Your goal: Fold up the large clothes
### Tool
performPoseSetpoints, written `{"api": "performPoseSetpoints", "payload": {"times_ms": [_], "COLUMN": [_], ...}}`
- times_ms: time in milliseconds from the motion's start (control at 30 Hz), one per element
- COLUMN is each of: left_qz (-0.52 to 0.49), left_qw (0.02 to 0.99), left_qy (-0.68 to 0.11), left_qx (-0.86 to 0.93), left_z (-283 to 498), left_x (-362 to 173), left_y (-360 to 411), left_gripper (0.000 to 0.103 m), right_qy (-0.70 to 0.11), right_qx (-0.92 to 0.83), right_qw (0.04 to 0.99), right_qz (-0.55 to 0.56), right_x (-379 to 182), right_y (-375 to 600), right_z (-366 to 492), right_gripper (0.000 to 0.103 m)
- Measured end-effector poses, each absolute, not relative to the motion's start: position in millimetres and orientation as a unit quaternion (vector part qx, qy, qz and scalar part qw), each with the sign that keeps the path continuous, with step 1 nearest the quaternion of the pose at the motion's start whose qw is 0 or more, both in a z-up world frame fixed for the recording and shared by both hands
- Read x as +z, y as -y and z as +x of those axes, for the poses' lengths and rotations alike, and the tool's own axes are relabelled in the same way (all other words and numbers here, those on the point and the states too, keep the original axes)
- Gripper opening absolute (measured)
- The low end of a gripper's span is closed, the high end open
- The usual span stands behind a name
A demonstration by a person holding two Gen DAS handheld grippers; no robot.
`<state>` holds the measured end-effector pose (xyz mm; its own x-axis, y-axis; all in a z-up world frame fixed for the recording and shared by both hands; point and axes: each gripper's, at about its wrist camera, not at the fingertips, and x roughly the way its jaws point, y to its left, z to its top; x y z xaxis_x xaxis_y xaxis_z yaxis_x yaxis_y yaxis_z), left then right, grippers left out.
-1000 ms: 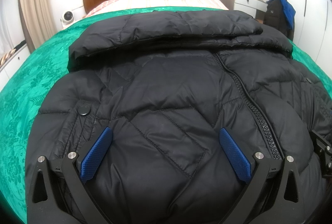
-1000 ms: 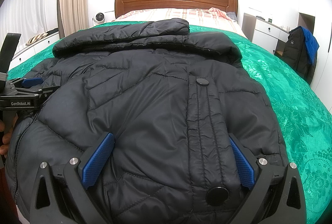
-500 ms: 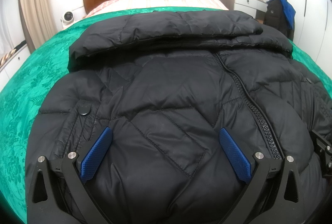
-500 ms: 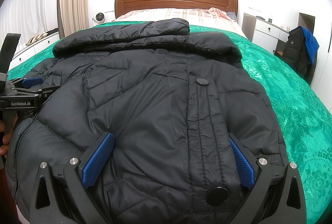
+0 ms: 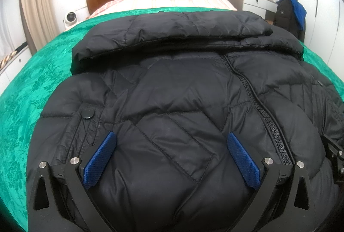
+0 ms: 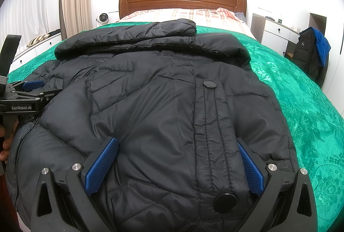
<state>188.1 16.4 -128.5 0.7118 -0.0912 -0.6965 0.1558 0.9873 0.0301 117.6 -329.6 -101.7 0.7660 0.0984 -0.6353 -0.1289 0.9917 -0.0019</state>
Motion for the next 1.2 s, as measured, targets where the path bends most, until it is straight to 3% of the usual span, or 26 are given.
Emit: {"api": "performPoseSetpoints", "payload": {"times_ms": [333,633,1200], "left_qz": [0.058,0.097,0.017], "left_qw": [0.919,0.900,0.897], "left_qy": [-0.384,-0.414,-0.441], "left_qx": [-0.062,-0.091,-0.030], "left_z": [185,136,124], "left_x": [-127,-109,-97], "left_y": [-20,-51,-124], "left_gripper": [0.103,0.103,0.103], "right_qy": [-0.341,-0.382,-0.378], "right_qx": [0.060,0.058,0.049], "right_qw": [0.938,0.921,0.923], "right_qz": [-0.024,-0.040,-0.039], "right_x": [-101,-93,-96], "right_y": [329,328,327], "right_z": [117,95,93], "right_gripper": [0.102,0.102,0.103]}}
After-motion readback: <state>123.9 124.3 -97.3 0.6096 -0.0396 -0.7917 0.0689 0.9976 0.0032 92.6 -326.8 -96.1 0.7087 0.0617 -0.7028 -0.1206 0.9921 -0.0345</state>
